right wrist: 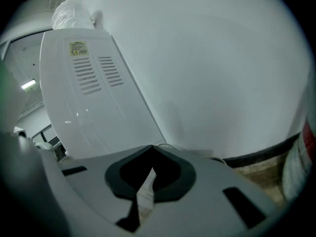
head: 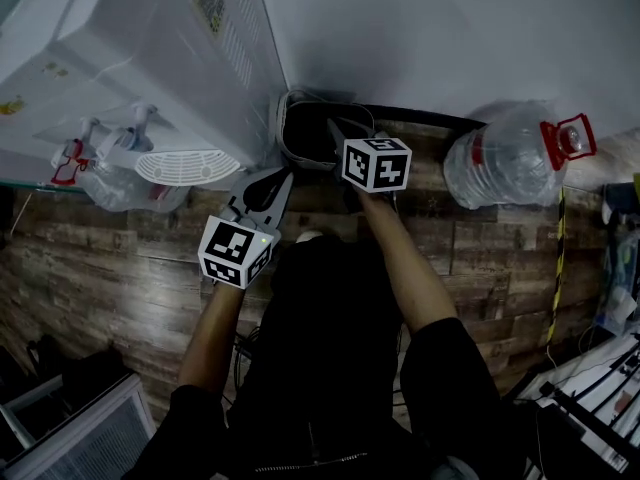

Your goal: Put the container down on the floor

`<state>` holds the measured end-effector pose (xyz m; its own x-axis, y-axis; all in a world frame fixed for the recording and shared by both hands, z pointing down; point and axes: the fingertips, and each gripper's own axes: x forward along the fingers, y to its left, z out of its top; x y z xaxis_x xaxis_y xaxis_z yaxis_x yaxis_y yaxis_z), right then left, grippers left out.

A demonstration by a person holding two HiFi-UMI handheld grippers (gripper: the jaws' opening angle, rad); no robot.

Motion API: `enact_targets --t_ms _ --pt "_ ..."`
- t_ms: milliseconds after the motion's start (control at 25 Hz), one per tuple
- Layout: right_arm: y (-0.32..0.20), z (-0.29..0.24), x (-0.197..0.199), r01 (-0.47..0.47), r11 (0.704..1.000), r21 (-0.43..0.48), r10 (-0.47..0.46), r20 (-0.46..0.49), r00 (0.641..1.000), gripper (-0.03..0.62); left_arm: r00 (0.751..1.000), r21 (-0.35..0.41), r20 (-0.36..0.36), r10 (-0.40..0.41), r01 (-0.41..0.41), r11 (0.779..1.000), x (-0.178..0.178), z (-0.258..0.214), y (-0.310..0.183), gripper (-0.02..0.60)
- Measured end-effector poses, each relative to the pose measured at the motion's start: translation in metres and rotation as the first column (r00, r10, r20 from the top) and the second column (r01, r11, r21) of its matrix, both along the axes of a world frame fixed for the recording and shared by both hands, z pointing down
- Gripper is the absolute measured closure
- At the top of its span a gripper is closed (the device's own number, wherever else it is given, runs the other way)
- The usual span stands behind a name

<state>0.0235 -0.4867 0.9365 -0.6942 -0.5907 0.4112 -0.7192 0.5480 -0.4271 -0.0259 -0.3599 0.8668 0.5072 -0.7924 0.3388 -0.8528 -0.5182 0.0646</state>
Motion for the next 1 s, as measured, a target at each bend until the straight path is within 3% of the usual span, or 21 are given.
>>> enact_targets --t_ms 360,520,1000 --pt "0.013 -0.078 0.035 -0.043 0.994 -0.099 0.036 -0.071 0.997 0.583 0.999 -0.064 -0.008 0.047 -0.047 0.997 0.024 -0.098 -0.004 0.566" --pt "0.025 -0.136 0.043 -0.046 0.991 -0.125 0.036 -0.082 0.996 0.583 0.998 -0.035 -0.005 0.068 -0.068 0.997 0.032 -0.168 -0.005 0.566" --pt "0.084 -0.319 0.080 -0.094 0.983 -0.157 0.076 -0.118 0.990 0.583 0.992 -0.094 -0.003 0.125 -0.125 0.988 0.064 -0.349 0.008 0.566"
